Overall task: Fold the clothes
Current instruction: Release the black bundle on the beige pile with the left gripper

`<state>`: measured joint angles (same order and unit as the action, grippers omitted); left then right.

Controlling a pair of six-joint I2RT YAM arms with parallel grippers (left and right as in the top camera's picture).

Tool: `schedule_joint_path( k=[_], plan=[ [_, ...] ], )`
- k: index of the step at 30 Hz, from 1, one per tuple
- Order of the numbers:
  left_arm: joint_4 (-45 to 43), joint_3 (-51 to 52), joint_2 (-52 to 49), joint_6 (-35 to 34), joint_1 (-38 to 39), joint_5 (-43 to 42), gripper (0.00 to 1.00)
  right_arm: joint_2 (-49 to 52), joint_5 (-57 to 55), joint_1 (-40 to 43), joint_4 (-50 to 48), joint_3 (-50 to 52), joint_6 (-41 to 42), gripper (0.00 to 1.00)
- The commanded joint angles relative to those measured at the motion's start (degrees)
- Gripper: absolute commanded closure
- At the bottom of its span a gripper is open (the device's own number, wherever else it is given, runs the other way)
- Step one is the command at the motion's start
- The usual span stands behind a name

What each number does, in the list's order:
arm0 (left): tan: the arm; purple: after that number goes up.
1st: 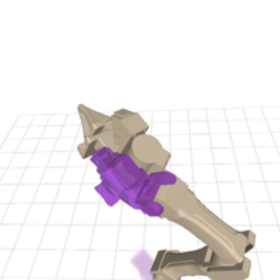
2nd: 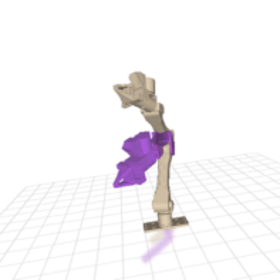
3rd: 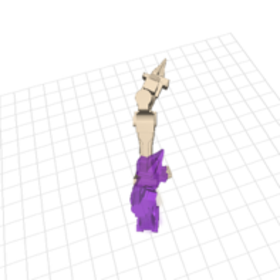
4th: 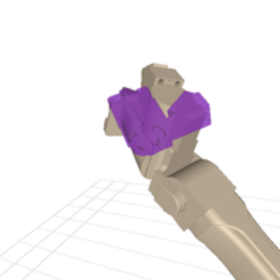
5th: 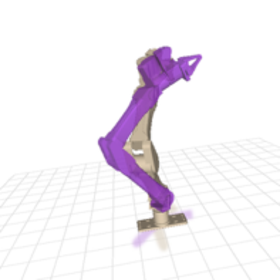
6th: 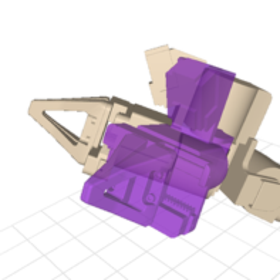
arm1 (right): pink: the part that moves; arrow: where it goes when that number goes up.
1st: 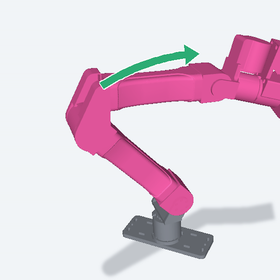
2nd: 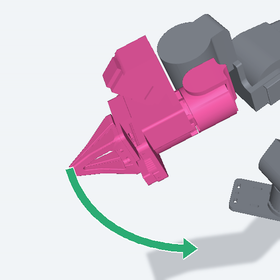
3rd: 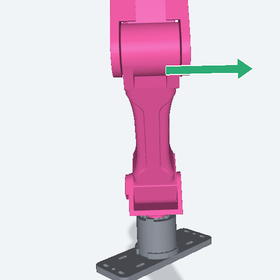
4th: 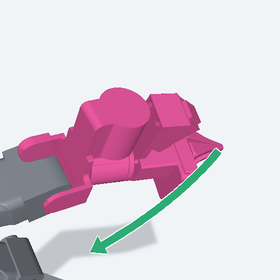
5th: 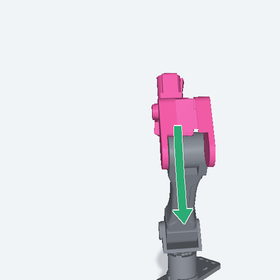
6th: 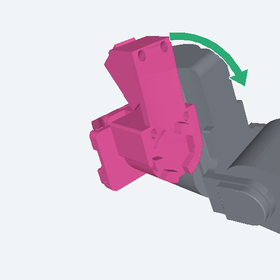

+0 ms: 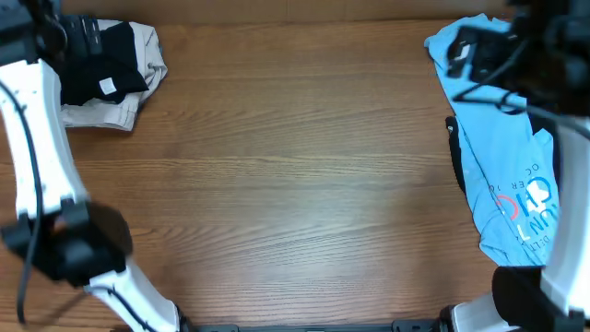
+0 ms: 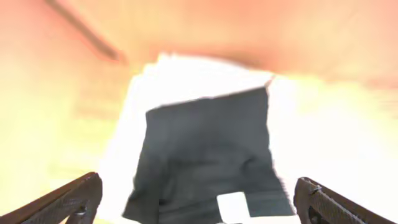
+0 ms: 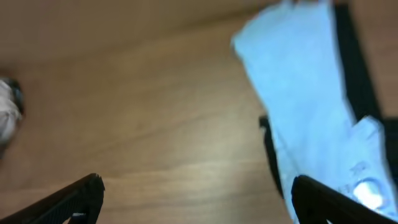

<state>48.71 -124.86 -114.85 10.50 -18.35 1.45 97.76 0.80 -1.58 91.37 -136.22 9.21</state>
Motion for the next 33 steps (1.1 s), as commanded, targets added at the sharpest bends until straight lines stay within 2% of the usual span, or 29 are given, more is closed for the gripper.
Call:
schedule_joint_path(
  k=[1,4,9,18,27,33],
  plan=[
    [0.37,-2.05,8.13,-0.70,2.75,0.02,0.00,-5.16,-2.69,0.04,3.96,-13.81,-0.66,0.00],
    [0.37,-2.05,10.12,-0.68,3.56,0.02,0.00,-8.02,-2.67,0.04,5.40,-20.98,-0.66,0.00],
    [0.42,-1.92,10.25,-0.68,3.76,0.02,0.00,-13.35,-2.69,0.04,5.42,-25.55,-0.66,0.00],
    [0.83,-1.62,10.05,-0.68,3.76,0.02,0.00,-21.16,-2.67,0.04,5.66,-25.44,-0.66,0.00],
    [0.83,-1.60,10.05,-0.68,3.76,0.02,0.00,-21.20,-2.71,0.04,5.60,-24.30,-0.66,0.00],
    [0.83,-1.60,10.05,-0.68,3.76,0.02,0.00,-21.49,-7.37,0.04,4.83,-18.75,-0.68,0.00]
  ],
)
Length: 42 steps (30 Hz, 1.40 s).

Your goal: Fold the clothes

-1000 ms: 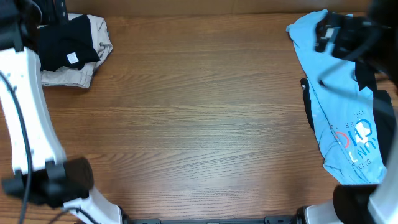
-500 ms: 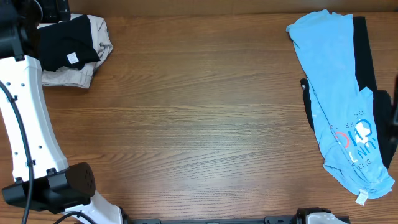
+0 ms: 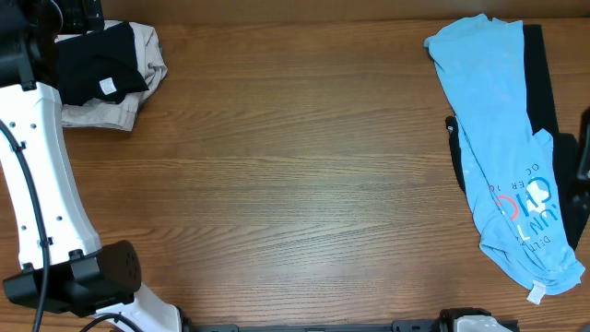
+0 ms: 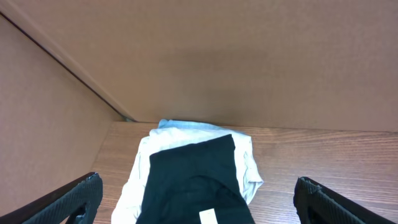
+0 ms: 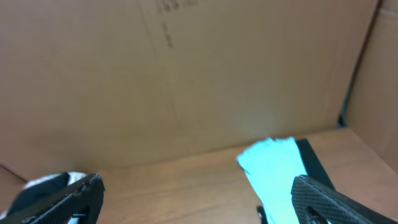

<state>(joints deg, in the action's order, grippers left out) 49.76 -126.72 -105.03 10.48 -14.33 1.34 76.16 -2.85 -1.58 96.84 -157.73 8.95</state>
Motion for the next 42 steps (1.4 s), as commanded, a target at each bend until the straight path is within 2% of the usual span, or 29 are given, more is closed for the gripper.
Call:
schedule_joint_path(
  k=[1,7,13,17,26,35,42],
  plan=[
    [-0.22,0.26,0.24,-0.66,-0.26,0.13,0.00,-0.09,-5.46,0.04,-1.64,4.57,-0.42,0.00],
    [-0.22,0.24,0.24,-0.66,-0.26,0.13,0.01,-4.24,-7.93,0.04,-18.27,20.81,0.07,0.00],
    [-0.22,0.26,0.24,-0.66,-0.26,0.13,0.00,-13.29,-1.03,0.04,-42.69,44.30,0.28,0.00],
    [-0.22,0.26,0.24,-0.66,-0.26,0.13,0.00,-19.76,3.17,0.04,-52.22,58.05,0.28,0.00],
    [-0.22,0.24,0.24,-0.68,-0.26,0.13,0.00,-31.61,8.70,0.04,-67.08,83.73,0.28,0.00],
    [-0.22,0.24,0.24,-0.66,-0.26,0.13,0.00,-45.18,8.92,0.07,-99.91,121.48,0.22,0.00],
    [-0.22,0.26,0.24,-0.66,-0.26,0.13,0.00,-55.39,7.28,0.07,-111.12,139.67,0.22,0.00]
  ],
)
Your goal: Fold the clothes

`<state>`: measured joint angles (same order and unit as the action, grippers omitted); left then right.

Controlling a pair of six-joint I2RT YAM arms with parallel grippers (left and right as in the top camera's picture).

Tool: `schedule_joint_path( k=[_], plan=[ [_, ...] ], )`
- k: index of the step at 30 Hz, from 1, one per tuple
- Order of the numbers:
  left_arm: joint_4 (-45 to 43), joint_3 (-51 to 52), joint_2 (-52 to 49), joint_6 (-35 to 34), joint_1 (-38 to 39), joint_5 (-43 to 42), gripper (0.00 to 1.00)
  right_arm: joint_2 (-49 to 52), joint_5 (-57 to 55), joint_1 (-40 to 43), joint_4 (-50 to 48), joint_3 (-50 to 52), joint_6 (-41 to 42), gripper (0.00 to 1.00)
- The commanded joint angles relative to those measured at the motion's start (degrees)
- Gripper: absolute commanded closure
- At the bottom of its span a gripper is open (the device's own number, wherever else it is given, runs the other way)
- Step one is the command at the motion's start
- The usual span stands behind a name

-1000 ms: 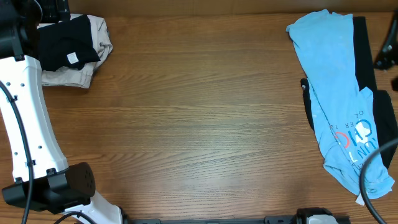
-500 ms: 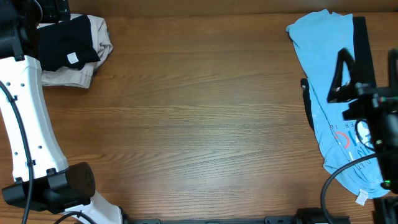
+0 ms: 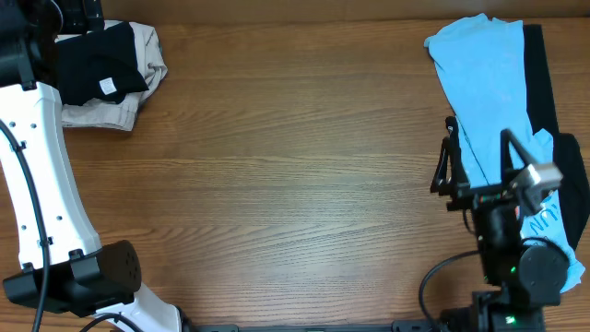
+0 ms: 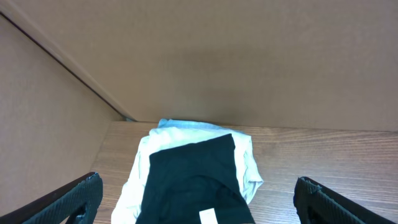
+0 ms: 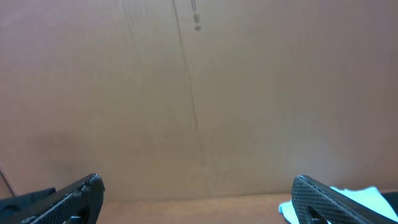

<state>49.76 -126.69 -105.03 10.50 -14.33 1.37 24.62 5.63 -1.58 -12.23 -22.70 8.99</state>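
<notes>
A light blue T-shirt with printed lettering lies unfolded at the table's right side, partly over a black garment. At the far left corner sits a folded pile, a black piece on beige and white ones. My left gripper hangs open above and before that pile, holding nothing. My right gripper stands open over the shirt's near half, also holding nothing; its wrist view faces the cardboard wall, with a corner of the shirt at the lower right.
Brown cardboard walls close in the table at the back and left. The wooden tabletop stretches between the pile and the shirt. My left arm runs down the left edge.
My right arm was at the right edge of the overhead view; now it stands over the near part of the blue shirt, aimed at the back wall. The left arm has not moved.
At first my left gripper was close over the folded pile and my right gripper over the far end of the blue shirt, both open. Then the left was back at the far left corner and the right almost out of view. Now the right stands near right.
</notes>
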Motion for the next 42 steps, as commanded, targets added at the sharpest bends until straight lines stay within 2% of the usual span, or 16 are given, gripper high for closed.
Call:
schedule_joint_path(
  k=[1,8,22,31,36,42],
  plan=[
    [-0.22,0.24,0.24,-0.68,-0.26,0.11,0.00,-5.57,-1.88,0.07,-2.75,6.62,0.17,0.00],
    [-0.22,0.24,0.24,-0.70,-0.26,0.11,0.00,-13.49,-4.07,0.07,-2.86,13.44,0.17,0.00],
    [-0.22,0.24,0.24,-0.68,-0.26,0.11,0.00,-22.03,-4.22,0.07,-2.47,21.97,0.22,0.00],
    [-0.22,0.24,0.24,-0.68,-0.26,0.11,0.00,-24.46,-4.07,0.11,6.67,22.25,0.20,0.00],
    [-0.22,0.24,0.24,-0.68,-0.26,0.11,0.00,-24.46,-4.09,0.11,17.31,22.25,0.20,0.00],
    [-0.22,0.22,0.24,-0.68,-0.26,0.11,0.00,-24.46,-4.92,0.17,17.03,22.23,0.17,0.00]
  ],
)
